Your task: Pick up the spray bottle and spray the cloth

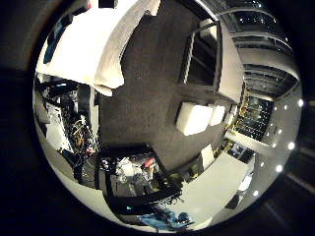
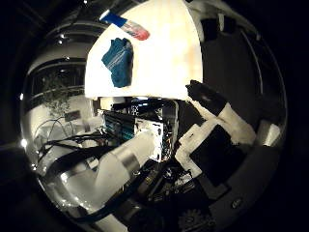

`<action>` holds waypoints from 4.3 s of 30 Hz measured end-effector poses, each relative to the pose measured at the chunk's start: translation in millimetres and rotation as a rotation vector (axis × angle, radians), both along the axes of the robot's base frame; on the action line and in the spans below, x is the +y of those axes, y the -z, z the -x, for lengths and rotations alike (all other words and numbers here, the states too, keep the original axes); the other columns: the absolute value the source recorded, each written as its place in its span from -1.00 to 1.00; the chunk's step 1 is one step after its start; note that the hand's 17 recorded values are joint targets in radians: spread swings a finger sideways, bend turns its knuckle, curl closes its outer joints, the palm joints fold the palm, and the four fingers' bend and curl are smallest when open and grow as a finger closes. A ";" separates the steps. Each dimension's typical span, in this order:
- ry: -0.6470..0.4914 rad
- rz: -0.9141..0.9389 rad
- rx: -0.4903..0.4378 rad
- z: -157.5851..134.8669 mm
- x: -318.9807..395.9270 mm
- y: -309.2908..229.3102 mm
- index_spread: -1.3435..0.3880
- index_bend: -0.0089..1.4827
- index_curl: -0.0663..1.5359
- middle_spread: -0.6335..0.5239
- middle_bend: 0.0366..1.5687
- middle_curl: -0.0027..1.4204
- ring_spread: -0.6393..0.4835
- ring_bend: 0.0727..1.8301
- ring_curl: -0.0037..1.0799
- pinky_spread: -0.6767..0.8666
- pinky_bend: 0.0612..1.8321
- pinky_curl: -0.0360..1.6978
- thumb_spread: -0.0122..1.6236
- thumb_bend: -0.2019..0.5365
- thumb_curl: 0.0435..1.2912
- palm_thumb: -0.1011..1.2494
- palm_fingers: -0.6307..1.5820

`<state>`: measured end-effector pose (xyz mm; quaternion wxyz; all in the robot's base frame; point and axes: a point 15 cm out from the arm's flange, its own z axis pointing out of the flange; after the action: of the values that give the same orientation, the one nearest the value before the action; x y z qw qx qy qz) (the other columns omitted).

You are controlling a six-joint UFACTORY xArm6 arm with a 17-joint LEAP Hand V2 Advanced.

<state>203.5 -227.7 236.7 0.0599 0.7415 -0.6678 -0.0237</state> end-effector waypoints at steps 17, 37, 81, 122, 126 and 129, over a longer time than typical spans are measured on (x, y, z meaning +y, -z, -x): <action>0.085 -0.257 -0.171 -65.9 86.3 -22.5 0.10 -0.74 -0.30 -0.15 -0.48 -0.35 -0.08 -0.32 -0.19 -0.08 -0.80 0.09 0.41 -0.52 -0.48 0.43 -0.01; 0.384 -0.826 -0.299 -140.0 150.8 7.6 0.32 -0.78 -0.51 0.31 -0.66 -0.48 0.45 -0.52 -0.38 0.40 -0.64 -0.16 0.23 -0.55 -0.61 -0.24 -0.37; 0.352 -1.221 -0.451 -163.7 152.2 84.3 0.30 -0.79 -0.59 0.29 -0.75 -0.53 0.48 -0.64 -0.53 0.36 -0.61 -0.59 0.23 -0.53 -0.60 -0.25 -0.33; 0.186 -1.273 -0.357 -313.3 249.6 140.8 0.34 -0.79 -0.59 0.28 -0.67 -0.51 0.44 -0.63 -0.52 0.33 -0.66 -0.61 0.21 -0.53 -0.59 -0.18 -0.27; 0.185 -1.277 -0.369 -330.5 261.3 144.4 0.35 -0.78 -0.59 0.19 -0.54 -0.47 0.32 -0.52 -0.49 0.25 -0.67 -0.63 0.22 -0.50 -0.58 -0.11 -0.08; 0.216 -1.298 -0.386 -339.8 269.1 145.6 0.28 -0.75 -0.58 0.03 -0.32 -0.38 0.08 -0.23 -0.38 0.00 -0.58 -0.65 0.22 -0.49 -0.56 -0.02 0.35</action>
<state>543.3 41.4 91.1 -0.5195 0.5474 -0.5874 -0.2923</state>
